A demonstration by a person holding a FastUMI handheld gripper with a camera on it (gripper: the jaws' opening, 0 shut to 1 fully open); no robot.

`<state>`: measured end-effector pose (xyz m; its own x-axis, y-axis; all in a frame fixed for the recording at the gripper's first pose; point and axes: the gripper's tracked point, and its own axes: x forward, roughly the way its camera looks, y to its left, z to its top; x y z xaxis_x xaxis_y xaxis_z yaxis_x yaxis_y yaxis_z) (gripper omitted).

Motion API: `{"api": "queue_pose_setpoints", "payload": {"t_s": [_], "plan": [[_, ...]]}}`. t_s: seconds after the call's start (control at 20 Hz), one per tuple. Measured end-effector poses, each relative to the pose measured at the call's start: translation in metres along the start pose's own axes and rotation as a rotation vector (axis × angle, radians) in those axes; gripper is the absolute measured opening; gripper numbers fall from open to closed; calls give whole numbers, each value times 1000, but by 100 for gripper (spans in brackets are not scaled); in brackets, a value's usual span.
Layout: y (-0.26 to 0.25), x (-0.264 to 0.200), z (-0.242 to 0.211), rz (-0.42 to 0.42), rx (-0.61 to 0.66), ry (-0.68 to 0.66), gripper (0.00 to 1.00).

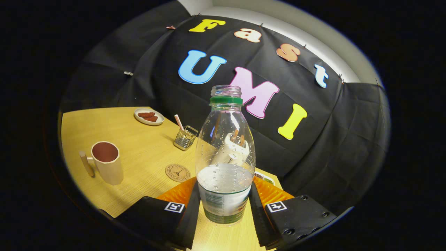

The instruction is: Take the bottle from table, then pour the juice into the cup, finally place the bottle on the coaster

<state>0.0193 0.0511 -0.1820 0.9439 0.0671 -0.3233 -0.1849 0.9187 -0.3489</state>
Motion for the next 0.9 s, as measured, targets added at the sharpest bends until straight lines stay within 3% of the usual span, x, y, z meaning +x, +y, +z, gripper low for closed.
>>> {"api": "queue_pose_setpoints", "payload": {"t_s": [0.15,0.4,0.9], "plan": [[19,-2,11,24,-164,19,70],[34,2,26,-36,-435,7,70],[72,17,24,-3,-739,16,70]]}}
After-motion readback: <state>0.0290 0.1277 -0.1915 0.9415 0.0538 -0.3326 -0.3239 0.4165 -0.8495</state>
